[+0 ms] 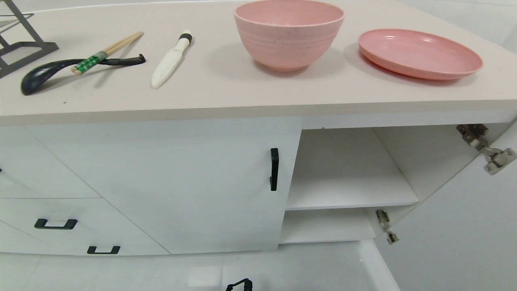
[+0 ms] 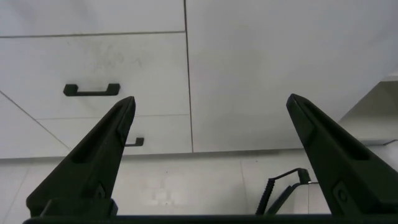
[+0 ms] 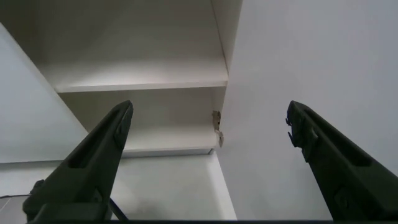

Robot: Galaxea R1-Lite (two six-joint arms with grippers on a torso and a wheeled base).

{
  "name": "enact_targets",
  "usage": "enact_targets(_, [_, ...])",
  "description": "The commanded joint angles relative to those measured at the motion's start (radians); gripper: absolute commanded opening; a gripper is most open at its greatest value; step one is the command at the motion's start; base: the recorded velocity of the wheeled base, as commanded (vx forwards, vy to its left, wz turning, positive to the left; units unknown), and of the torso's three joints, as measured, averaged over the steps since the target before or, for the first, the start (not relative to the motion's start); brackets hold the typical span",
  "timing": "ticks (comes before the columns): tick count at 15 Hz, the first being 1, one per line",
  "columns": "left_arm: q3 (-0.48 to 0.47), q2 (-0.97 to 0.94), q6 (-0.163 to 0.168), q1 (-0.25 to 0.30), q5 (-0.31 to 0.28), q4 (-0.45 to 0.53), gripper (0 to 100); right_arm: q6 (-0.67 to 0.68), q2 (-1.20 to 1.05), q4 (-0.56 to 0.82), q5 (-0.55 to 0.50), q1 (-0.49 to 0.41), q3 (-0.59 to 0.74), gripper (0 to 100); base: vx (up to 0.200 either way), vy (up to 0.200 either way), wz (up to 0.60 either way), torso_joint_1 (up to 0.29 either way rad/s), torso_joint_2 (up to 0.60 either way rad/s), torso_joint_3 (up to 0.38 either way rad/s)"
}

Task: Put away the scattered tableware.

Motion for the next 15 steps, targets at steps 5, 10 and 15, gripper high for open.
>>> enact_targets(5, [0.000,0.002,0.000,0.000,0.000,-0.001,100,-0.001,0.001,-0.001,0.000,0.000,0.000,100,0.000,0.000,0.00,0.217,-0.49,-0.215])
enact_targets(10, [0.000,0.002,0.000,0.000,-0.001,-0.001,100,-0.001,0.001,-0.001,0.000,0.000,0.000,100,0.000,0.000,0.00,0.211,-0.50,-0.203])
enact_targets(15, [0.000,0.002,0.003,0.000,-0.006,-0.001,100,0.001,0.001,-0.001,0.000,0.000,0.000,100,0.000,0.000,0.00,0.253,-0.49,-0.226])
